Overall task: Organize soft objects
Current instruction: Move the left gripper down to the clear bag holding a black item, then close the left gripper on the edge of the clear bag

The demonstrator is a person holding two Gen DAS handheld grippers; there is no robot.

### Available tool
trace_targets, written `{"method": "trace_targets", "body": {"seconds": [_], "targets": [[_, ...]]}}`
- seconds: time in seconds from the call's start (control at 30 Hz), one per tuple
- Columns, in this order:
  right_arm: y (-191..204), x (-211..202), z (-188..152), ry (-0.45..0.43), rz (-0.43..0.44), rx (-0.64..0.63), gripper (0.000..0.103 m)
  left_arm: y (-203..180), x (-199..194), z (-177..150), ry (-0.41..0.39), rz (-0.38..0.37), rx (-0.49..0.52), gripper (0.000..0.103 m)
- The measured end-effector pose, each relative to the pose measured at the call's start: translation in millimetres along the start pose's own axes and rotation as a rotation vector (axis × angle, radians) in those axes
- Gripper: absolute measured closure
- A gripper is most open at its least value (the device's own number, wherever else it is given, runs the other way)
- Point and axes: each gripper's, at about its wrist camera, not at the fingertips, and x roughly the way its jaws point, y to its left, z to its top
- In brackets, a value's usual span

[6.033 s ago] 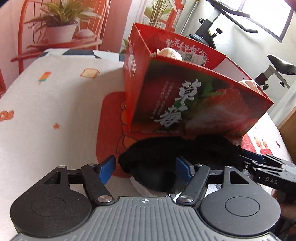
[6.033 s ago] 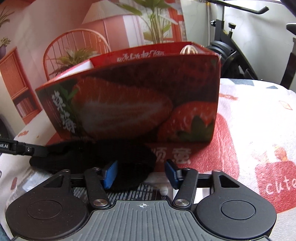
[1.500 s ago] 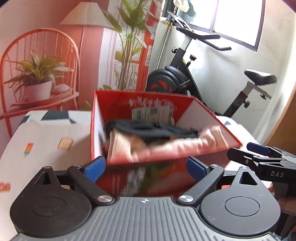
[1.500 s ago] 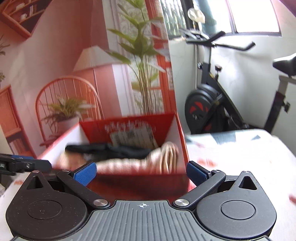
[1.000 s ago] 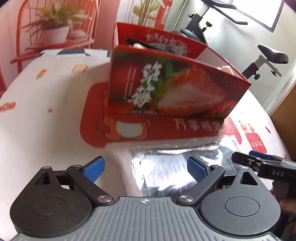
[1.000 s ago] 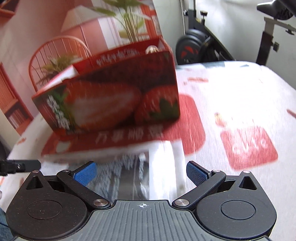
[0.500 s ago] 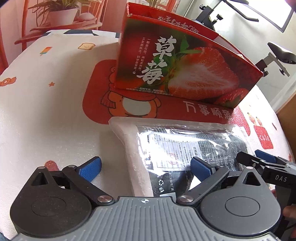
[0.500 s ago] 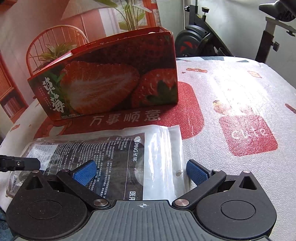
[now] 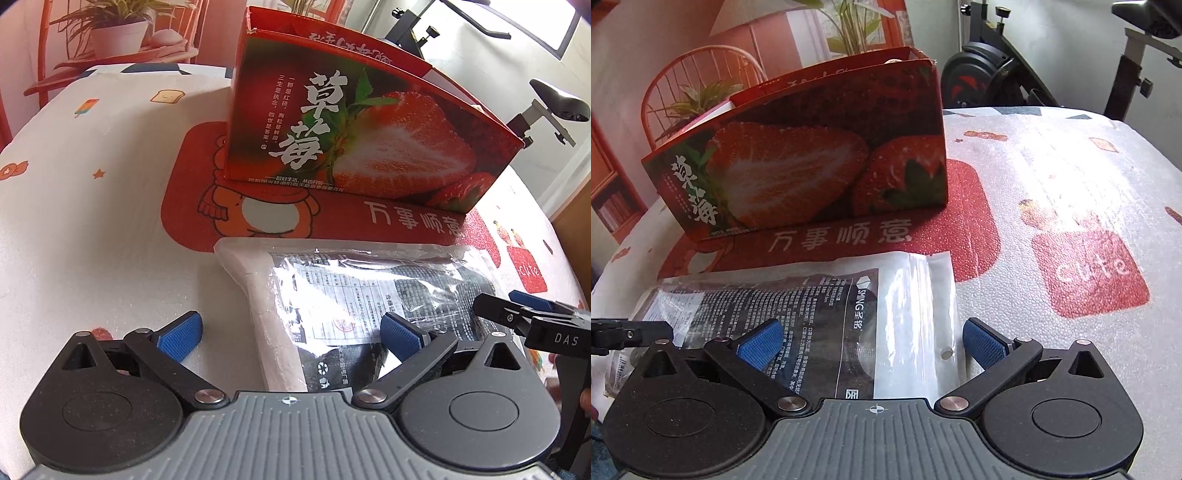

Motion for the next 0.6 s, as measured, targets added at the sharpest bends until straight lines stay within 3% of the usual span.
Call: {"method": "trace_targets", "body": {"seconds": [0.27,0.43,0.5,0.6], "targets": [[1.3,16.7,22.8,0.084,0.027,-0.062,0.000,0.0,7.6,12.3,0.033,-0.027,0.022,0.000],[0.7,27.7,40.5,0.158,0.071,-0.110,0.000,0.9,9.9,16.5,0.040,-0.093,0.021,0.001],[1.1,29.8,42.0,0.158,0.079,-0.116,0.000,3.3,7.9,16.5,0.032,-0.145,-0.009,0.007],[0.9,31.1,43.6,0.163,0.091,-0.117,0.000,8.1,2.9,14.3,0.014,-0.132,-0.029,0.032]]}}
